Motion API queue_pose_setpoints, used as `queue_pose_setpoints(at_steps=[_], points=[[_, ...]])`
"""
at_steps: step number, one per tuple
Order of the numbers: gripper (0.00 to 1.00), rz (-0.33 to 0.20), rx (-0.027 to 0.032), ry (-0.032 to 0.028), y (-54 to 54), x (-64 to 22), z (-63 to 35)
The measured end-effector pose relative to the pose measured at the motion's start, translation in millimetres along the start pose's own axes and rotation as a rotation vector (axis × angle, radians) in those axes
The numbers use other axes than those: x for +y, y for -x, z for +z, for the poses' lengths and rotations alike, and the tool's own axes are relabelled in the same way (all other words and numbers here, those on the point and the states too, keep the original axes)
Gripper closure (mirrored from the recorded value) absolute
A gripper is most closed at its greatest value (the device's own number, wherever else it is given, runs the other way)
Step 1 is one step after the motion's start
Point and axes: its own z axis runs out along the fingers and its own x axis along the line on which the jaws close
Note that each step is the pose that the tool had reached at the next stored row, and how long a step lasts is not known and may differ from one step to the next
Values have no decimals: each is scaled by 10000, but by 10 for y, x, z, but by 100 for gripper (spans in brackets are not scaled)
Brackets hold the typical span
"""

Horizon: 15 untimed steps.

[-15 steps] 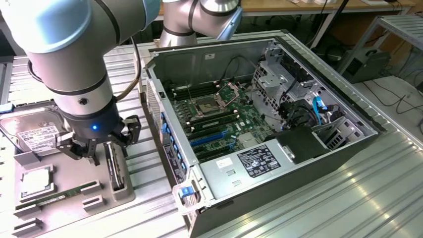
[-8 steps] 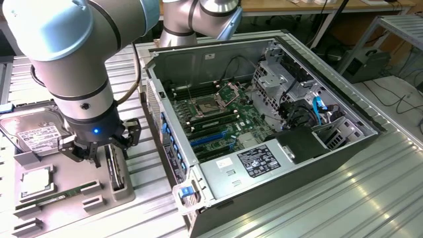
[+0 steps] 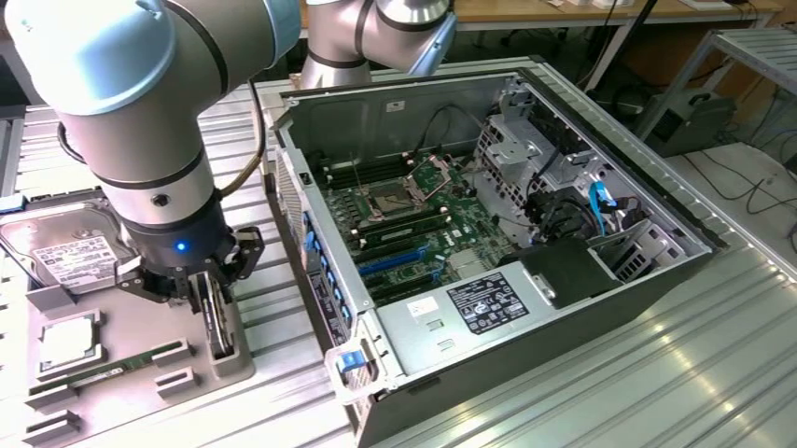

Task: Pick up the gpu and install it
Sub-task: 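Pick up the gpu and move the gpu toward the slot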

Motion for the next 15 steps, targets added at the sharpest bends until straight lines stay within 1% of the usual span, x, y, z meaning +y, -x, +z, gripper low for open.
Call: queue_pose_setpoints(at_steps=[1,6,7,9,15], points=[[61,0,0,0,0,0,0],[62,0,1,0,0,0,0],[69,0,0,0,0,0,0],[71,0,0,0,0,0,0],[72,0,0,0,0,0,0]])
